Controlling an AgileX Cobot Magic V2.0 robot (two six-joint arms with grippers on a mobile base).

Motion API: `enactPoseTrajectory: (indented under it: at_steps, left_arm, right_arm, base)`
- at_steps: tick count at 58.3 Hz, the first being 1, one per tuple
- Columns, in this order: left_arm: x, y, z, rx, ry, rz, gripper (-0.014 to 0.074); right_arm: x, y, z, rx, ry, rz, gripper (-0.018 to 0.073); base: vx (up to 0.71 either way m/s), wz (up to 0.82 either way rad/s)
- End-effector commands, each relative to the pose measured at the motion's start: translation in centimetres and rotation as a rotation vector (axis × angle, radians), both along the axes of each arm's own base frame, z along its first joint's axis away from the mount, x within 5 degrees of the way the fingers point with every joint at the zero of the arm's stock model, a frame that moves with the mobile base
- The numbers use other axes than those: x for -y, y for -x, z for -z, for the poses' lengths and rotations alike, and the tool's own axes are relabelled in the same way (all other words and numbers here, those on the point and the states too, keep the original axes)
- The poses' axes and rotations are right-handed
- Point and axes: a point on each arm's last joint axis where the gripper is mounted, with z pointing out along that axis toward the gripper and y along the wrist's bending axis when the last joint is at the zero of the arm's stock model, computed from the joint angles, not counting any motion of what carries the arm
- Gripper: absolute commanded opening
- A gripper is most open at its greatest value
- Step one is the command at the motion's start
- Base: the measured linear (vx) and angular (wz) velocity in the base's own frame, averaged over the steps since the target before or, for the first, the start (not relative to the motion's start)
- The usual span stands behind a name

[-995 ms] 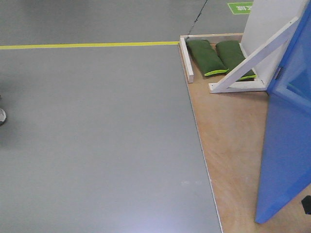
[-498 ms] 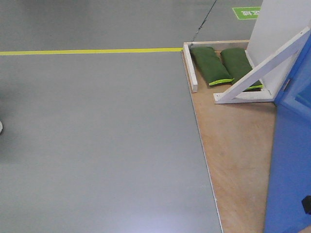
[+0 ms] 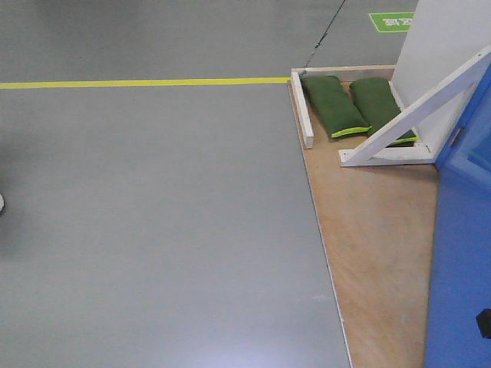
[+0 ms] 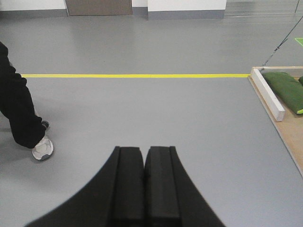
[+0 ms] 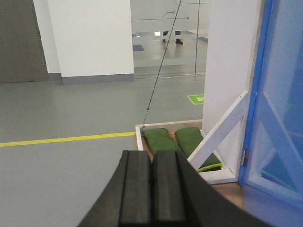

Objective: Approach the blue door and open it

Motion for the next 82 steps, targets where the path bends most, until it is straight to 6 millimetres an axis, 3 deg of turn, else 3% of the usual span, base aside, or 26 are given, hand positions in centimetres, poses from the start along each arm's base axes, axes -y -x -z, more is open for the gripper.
enactPoseTrajectory:
  at_steps: [1, 33, 43, 56, 70, 82]
  left_arm:
    - [0.1, 0.0, -1.6, 0.118, -0.007, 0.005, 0.0073]
    - [0.1, 0.0, -1.6, 0.118, -0.007, 0.005, 0.0073]
    - [0.1, 0.0, -1.6, 0.118, -0.007, 0.005, 0.0073]
    - [0.1, 0.0, -1.6, 0.118, -0.007, 0.005, 0.0073]
    - [0.1, 0.0, -1.6, 0.118, -0.007, 0.005, 0.0073]
    - [0.1, 0.0, -1.6, 0.118, -0.007, 0.005, 0.0073]
  right_arm:
    - [0.0, -0.1, -0.7, 0.077, 0.012, 0.003, 0.0008]
    - [0.0, 0.0, -1.0, 0.084, 0.017, 0.003, 0.0008]
    - [0.0, 1.0, -5.3, 0.117, 0.018, 0.007, 0.0008]
    - [-0.2, 3.0, -11.2, 0.291, 0.031, 0.009, 0.0008]
    - [-0.2, 3.5, -12.3, 0.358, 0.039, 0.006, 0.0008]
    - [0.3, 2.1, -14.0, 0.339, 0.06, 0.112, 0.0008]
  base:
    - [0.0, 0.0]
    - [0.0, 0.0]
    - [0.0, 0.0]
    - [0.0, 0.0]
    - [0.0, 0.0]
    - [0.0, 0.0]
